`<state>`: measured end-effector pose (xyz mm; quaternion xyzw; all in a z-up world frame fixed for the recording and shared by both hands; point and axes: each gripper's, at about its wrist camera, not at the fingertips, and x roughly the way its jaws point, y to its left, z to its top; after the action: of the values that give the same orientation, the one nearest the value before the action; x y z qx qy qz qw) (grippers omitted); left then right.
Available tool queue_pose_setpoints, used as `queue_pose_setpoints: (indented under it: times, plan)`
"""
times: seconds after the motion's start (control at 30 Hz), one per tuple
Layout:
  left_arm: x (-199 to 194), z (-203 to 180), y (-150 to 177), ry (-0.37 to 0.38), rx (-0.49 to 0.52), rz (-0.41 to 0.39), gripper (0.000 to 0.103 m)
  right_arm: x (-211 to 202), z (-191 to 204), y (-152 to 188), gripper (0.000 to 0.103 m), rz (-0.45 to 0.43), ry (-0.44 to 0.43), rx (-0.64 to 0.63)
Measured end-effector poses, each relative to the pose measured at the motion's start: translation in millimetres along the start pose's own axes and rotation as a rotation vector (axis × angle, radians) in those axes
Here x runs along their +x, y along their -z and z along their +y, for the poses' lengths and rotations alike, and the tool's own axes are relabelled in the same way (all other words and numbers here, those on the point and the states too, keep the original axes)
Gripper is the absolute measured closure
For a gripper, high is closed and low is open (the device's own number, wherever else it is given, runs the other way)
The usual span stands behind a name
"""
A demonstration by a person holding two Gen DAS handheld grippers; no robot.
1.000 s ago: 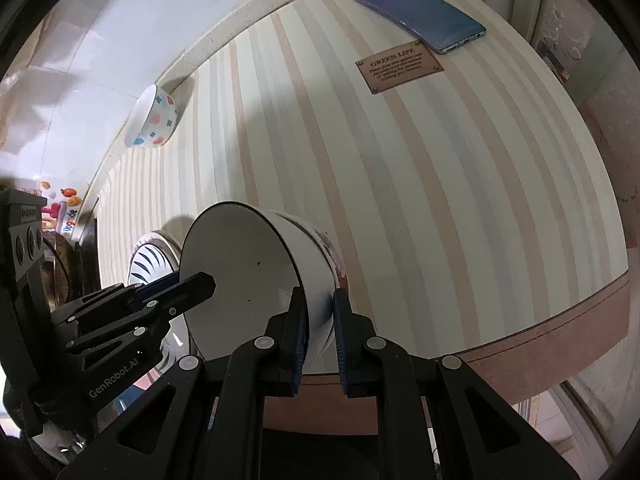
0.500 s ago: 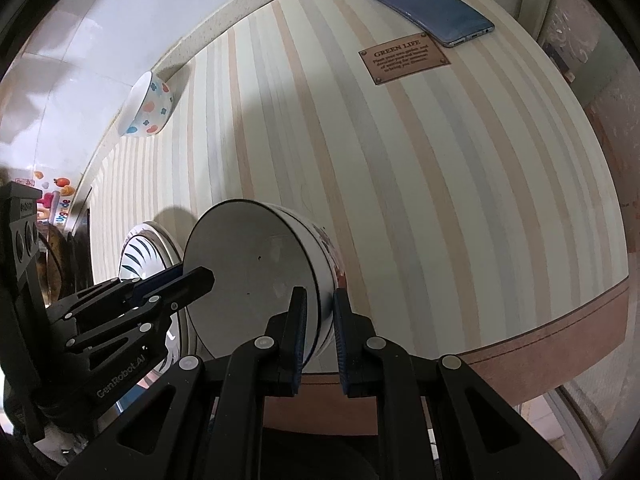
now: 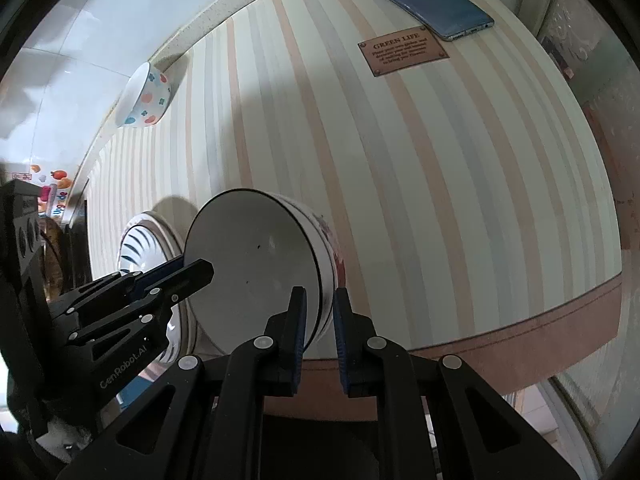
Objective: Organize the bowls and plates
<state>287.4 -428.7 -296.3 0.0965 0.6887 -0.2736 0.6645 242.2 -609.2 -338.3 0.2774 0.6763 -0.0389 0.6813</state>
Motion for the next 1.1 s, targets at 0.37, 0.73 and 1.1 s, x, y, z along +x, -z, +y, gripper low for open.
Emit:
queue_pose_setpoints:
  times: [0.37, 0.73, 1.1]
  plan:
    - [-87.4, 71.2, -34.1, 0.042, -0.124, -0.186, 0.072, -44.6, 54.6, -70.4, 0.05, -0.097, -0.159, -0.028]
    - [-40.4, 269.1, -134.7, 0.0, -0.508, -0.208, 0.072, 64.1, 199.9, -224.3, 0.05, -0.081, -0.211, -0.173]
    - [1.0, 298.3, -160.5, 0.021, -0.531, -0.201, 0.085, 139.1, 242.9, -271.9, 0.086, -0.019, -0.164, -0.222]
